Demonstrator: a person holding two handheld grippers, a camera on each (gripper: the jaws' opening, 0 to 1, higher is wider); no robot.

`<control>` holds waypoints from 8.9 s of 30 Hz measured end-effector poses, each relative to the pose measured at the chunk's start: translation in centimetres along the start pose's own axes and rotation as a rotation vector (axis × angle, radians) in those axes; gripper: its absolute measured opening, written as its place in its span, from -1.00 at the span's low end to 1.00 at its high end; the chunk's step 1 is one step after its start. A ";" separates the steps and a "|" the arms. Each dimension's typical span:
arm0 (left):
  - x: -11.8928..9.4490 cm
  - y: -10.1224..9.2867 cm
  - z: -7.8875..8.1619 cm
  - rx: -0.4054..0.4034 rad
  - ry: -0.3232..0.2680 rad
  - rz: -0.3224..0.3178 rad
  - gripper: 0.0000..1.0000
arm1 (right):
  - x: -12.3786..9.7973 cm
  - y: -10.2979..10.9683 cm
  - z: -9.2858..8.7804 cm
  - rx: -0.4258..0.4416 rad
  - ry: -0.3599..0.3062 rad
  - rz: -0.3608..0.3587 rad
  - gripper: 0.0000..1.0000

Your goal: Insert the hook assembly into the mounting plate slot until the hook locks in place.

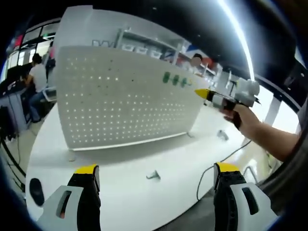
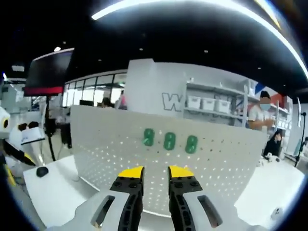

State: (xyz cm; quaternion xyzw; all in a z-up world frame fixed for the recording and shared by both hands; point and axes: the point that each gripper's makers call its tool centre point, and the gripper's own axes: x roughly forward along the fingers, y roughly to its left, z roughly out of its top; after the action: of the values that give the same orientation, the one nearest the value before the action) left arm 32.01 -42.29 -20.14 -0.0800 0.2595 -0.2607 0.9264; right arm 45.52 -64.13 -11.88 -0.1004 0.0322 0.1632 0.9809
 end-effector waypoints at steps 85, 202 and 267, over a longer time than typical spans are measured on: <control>2.8 0.2 -6.2 -0.094 0.174 -0.034 1.00 | 1.8 15.5 -28.3 0.040 0.736 0.378 -0.99; 1.8 1.7 4.1 -0.092 -0.057 -0.131 -0.97 | -5.4 23.7 -1.2 0.200 0.236 0.795 -0.82; -0.4 -0.4 5.0 -0.022 -0.181 -0.091 -0.89 | -5.1 24.3 0.6 0.165 0.151 0.792 -1.00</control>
State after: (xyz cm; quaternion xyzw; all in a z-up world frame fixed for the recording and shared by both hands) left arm 34.22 -42.34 -15.58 -0.1249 0.1739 -0.2912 0.9324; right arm 32.80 -43.08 -15.31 -0.0132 0.1534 0.5172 0.8419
